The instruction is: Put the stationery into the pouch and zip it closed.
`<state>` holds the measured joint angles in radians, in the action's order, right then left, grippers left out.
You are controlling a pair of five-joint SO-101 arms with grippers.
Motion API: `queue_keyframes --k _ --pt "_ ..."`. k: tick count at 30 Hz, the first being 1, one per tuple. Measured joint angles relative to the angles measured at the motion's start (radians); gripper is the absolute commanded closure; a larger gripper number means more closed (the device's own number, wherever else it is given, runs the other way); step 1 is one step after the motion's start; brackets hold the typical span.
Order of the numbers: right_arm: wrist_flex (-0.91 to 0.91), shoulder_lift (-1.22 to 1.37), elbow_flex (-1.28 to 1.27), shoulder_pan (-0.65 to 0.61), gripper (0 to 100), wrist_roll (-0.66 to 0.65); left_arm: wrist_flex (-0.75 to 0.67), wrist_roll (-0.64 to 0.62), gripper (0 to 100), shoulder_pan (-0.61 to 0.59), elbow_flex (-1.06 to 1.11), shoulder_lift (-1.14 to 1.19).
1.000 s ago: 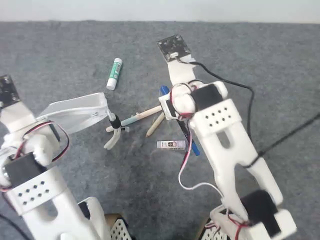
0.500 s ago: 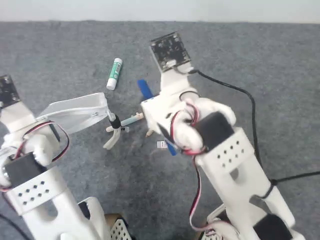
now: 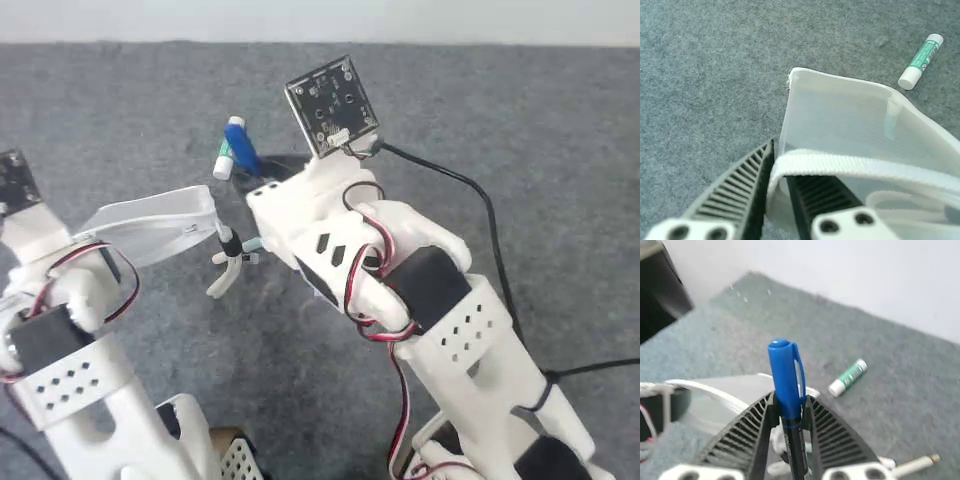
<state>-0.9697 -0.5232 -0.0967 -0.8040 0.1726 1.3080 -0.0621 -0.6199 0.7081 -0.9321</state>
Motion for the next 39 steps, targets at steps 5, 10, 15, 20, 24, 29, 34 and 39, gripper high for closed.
queue_keyframes --k 5,10,15,20,24,29,34,39 --pt "0.095 -0.005 0.000 -0.041 99.1 0.003 0.000 0.000 99 0.017 0.000 0.000" --pt "0.215 -0.095 -0.098 -0.063 99.1 0.006 0.000 0.000 99 0.028 0.000 0.000" --pt "0.373 -0.196 -0.278 -0.063 99.1 0.006 0.000 0.000 99 0.098 0.000 0.000" --pt "0.551 -0.275 -0.465 -0.104 99.2 0.006 0.000 0.000 99 0.110 0.000 0.000" --pt "0.692 -0.310 -0.568 -0.114 99.2 0.006 0.000 0.000 99 0.110 0.000 0.000" --pt "0.790 -0.319 -0.620 -0.118 99.2 0.006 0.000 0.000 99 0.120 0.000 0.000" --pt "0.865 -0.319 -0.663 -0.118 99.2 0.006 0.000 0.000 99 0.147 0.000 0.000" --pt "0.991 -0.336 -0.763 -0.118 99.2 0.006 0.000 0.000 99 0.147 0.000 0.000"
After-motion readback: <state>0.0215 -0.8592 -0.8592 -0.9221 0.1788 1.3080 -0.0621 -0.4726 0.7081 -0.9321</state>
